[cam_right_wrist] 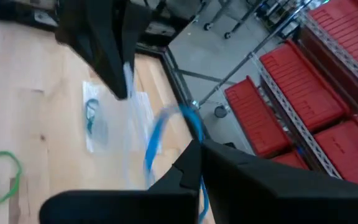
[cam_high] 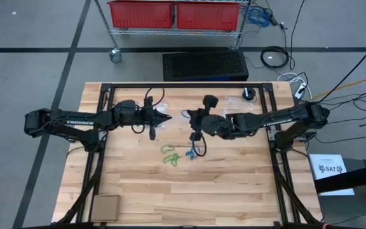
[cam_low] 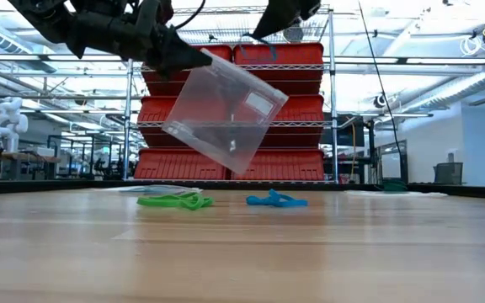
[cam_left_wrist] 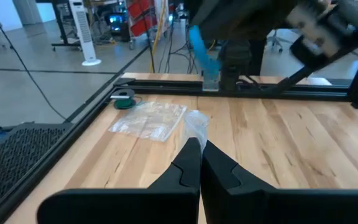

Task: Sort rubber bands
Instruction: Put the blue rubber band into the middle zip lock bag

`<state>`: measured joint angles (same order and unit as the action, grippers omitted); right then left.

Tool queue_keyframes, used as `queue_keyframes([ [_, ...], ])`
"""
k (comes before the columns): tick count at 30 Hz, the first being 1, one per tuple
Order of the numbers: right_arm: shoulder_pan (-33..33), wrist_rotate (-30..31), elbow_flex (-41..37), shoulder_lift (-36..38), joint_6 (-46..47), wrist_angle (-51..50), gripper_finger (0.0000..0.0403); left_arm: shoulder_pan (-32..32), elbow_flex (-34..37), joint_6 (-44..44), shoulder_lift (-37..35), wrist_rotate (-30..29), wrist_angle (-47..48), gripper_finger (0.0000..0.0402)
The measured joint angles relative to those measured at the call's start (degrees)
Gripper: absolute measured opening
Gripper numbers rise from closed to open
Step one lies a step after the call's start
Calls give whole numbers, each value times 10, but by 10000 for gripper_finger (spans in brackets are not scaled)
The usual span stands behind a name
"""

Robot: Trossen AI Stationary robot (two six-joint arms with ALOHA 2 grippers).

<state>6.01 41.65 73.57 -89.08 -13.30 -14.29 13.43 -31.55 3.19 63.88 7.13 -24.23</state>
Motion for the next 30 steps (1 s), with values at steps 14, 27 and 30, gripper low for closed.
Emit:
queue_keyframes([
  [14, -17, -29, -1, -54, -47, 38, 0, 0, 0, -13, 0, 2, -9, 0],
  [27, -38, -149, -1, -58, -7, 27, 0, 0, 0, -13, 0, 2, -10, 0],
  [30, -37, -145, -1, -55, 0, 26, 0, 0, 0, -13, 0, 2, -7, 0],
])
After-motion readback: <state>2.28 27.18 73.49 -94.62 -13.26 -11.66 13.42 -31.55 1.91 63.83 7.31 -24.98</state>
